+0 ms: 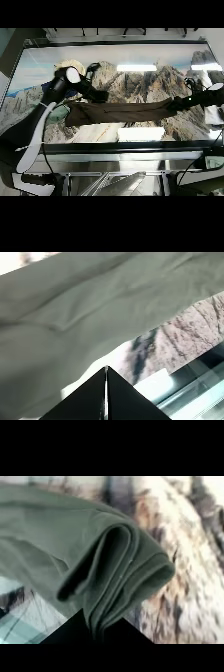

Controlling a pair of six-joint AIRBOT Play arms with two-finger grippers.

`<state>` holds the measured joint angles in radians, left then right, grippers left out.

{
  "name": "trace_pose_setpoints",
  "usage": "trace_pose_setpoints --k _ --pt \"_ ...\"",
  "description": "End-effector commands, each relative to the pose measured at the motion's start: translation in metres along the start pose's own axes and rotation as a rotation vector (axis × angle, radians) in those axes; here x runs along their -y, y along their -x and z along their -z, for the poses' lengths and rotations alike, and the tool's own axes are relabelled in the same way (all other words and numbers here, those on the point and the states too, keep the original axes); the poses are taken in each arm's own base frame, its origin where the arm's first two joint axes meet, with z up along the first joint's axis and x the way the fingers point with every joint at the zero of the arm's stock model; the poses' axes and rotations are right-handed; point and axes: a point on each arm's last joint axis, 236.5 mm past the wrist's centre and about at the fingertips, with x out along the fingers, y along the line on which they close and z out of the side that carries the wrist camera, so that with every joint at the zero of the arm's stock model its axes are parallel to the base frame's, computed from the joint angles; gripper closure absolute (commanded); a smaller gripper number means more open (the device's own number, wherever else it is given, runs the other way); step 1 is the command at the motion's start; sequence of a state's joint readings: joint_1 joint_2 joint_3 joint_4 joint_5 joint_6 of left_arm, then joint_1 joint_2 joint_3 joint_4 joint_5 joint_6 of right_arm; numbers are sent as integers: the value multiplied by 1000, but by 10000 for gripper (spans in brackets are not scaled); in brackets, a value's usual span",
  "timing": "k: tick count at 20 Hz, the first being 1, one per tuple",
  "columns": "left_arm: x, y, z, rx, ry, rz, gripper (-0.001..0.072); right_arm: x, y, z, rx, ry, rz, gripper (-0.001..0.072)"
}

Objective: Fold the shirts.

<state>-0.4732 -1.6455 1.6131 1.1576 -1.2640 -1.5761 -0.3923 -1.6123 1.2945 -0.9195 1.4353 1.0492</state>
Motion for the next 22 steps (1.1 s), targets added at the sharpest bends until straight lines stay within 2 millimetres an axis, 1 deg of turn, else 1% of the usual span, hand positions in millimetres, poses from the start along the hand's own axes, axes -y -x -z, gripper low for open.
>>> trace_pose_setpoints --k 1,2,3,5,7,9,11,12,14,16,18,20,22 --pt "43 -65 5 -17 -32 21 688 -14 58 18 39 27 173 683" --pt "54 -82 6 -9 -21 31 688 -17 72 21 61 34 220 682" --pt "66 -98 5 4 -5 45 688 -23 82 24 82 29 236 682" --pt "83 -125 4 -4 8 68 688 -34 94 24 125 7 248 683" --pt "95 -144 2 -30 12 74 688 -40 102 23 160 7 259 683" --pt "110 -158 -5 -32 5 87 688 -50 104 22 178 8 233 683" --pt "123 -170 -12 -22 -20 97 689 -69 102 15 209 10 153 683" --pt "124 -176 -14 -23 -20 100 689 -79 102 11 229 12 111 683" --pt "117 -191 -15 -48 23 88 688 -98 102 4 256 14 29 683" --pt "108 -201 -12 -69 68 84 688 -126 105 -1 285 21 -73 684" --pt "103 -205 -6 -86 78 77 688 -156 108 -4 310 51 -158 683" --pt "114 -204 -6 -88 102 122 688 -176 102 -1 298 91 -182 684" --pt "124 -197 -15 -56 110 160 688 -186 92 3 270 120 -182 684"
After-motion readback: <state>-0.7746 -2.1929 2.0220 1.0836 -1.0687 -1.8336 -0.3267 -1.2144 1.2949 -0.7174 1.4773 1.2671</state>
